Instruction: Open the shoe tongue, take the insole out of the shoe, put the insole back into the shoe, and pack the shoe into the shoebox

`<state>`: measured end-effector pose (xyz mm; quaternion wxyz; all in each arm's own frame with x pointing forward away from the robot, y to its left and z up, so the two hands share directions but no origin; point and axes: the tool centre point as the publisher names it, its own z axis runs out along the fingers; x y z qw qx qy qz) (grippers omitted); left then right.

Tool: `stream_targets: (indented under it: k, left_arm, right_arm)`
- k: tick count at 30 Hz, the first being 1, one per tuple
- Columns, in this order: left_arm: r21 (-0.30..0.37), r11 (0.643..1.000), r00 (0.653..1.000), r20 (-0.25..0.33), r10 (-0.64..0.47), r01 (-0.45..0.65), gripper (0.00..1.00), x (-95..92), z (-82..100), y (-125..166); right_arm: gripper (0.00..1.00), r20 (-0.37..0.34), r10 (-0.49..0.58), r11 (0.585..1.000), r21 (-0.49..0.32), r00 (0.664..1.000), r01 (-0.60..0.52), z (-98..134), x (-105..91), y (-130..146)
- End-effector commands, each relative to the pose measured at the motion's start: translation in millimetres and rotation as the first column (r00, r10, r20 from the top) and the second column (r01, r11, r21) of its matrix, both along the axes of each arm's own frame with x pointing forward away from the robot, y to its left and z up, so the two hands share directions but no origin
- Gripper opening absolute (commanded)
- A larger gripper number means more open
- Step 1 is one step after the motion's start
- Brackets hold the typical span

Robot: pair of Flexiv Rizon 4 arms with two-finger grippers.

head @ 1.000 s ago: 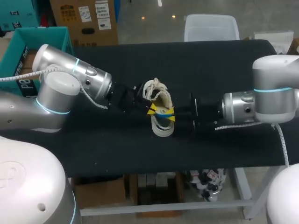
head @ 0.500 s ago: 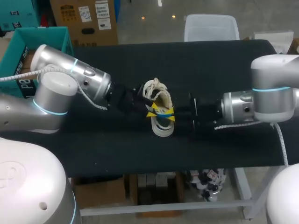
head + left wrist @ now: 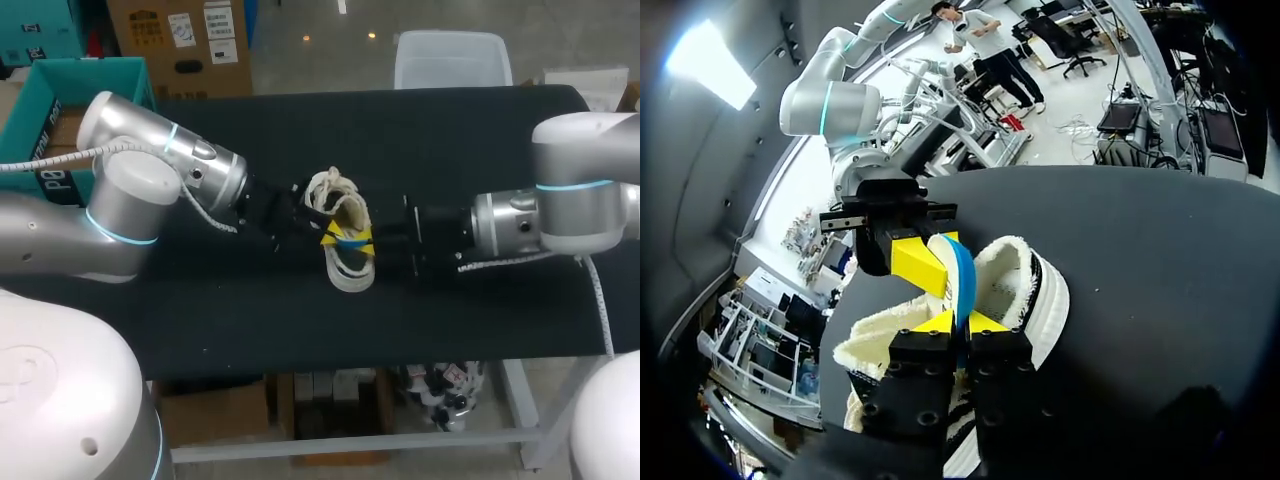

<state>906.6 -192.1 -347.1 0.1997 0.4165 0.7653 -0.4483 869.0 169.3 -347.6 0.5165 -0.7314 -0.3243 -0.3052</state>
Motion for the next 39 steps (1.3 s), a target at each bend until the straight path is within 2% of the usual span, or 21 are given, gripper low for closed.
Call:
stream_targets:
  k: [1,5,6,7,10,14,18,19,20,22,32,33,35,37,38,39]
  left_arm:
    - [0.001,1.000,1.000,-0.006,-0.001,0.001,0.00,4.4,-5.1,-3.4]
    - [0.000,1.000,1.000,-0.006,-0.003,0.003,0.00,3.6,-5.1,-2.8]
    - [-0.001,1.000,1.000,-0.005,-0.003,0.003,0.00,3.2,-4.7,-2.5]
    - [-0.002,1.000,1.000,-0.004,-0.005,0.005,0.00,2.4,-4.0,-2.4]
    - [-0.004,1.000,1.000,0.005,-0.008,0.008,0.00,0.7,-2.2,-2.5]
    - [-0.004,1.000,1.000,0.008,-0.008,0.008,0.00,0.1,-1.5,-2.7]
    - [-0.002,1.000,1.000,0.010,-0.006,0.006,0.00,-0.6,-1.5,-3.3]
    - [-0.002,1.000,1.000,0.010,-0.006,0.006,0.00,-0.7,-1.5,-3.4]
    - [-0.002,1.000,1.000,0.010,-0.005,0.005,0.00,-1.1,-1.7,-3.6]
    - [-0.002,1.000,1.000,0.010,-0.005,0.005,0.00,-1.5,-1.8,-3.8]
    - [-0.004,1.000,1.000,0.009,-0.004,0.004,0.00,-4.1,0.8,0.3]
    - [-0.002,1.000,1.000,0.010,-0.005,0.005,0.29,-5.7,2.3,0.8]
    - [0.005,1.000,1.000,0.012,-0.008,0.008,0.65,-8.4,6.3,2.5]
    - [0.010,1.000,1.000,0.017,-0.010,0.010,0.91,-11.9,11.5,4.9]
    - [0.012,1.000,1.000,0.021,-0.012,0.012,0.99,-13.0,14.0,6.4]
    - [0.018,1.000,1.000,0.025,-0.011,0.011,1.00,-14.6,17.0,7.8]
  right_arm:
    - [0.00,-0.020,0.024,1.000,0.015,1.000,-0.024,-11.3,12.0,0.4]
    - [0.00,-0.020,0.024,1.000,0.004,1.000,-0.023,-7.6,7.0,-1.8]
    - [0.04,-0.016,0.021,1.000,0.000,1.000,-0.021,-5.7,5.2,-2.5]
    - [0.16,-0.006,0.014,1.000,-0.012,1.000,-0.015,-1.8,1.6,-3.8]
    - [0.31,0.015,0.006,0.999,-0.041,1.000,-0.005,6.2,-6.0,-5.8]
    - [0.36,0.037,0.005,0.996,-0.085,0.999,-0.002,15.4,-14.5,-5.9]
    - [0.31,0.041,0.008,0.995,-0.097,0.999,-0.004,18.5,-17.2,-5.4]
    - [0.27,0.040,0.010,0.995,-0.100,0.999,-0.006,18.8,-17.5,-5.0]
    - [0.21,0.039,0.011,0.995,-0.103,0.999,-0.007,18.7,-17.6,-4.4]
    - [0.00,0.032,0.016,0.994,-0.111,0.999,-0.012,17.5,-16.4,-2.6]
    - [0.00,-0.013,0.025,0.985,-0.172,1.000,-0.027,8.4,-10.6,-0.3]
    - [0.00,-0.017,0.026,0.983,-0.181,1.000,-0.028,7.8,-10.2,-0.5]
    - [0.00,-0.020,0.028,0.980,-0.198,0.999,-0.031,7.2,-9.6,-0.6]
    - [0.00,-0.020,0.032,0.976,-0.216,0.999,-0.036,6.5,-9.3,-0.4]
    - [0.00,-0.021,0.034,0.974,-0.224,0.999,-0.038,6.1,-9.3,-0.4]
    - [0.00,-0.021,0.036,0.972,-0.231,0.999,-0.040,5.7,-9.3,-0.4]
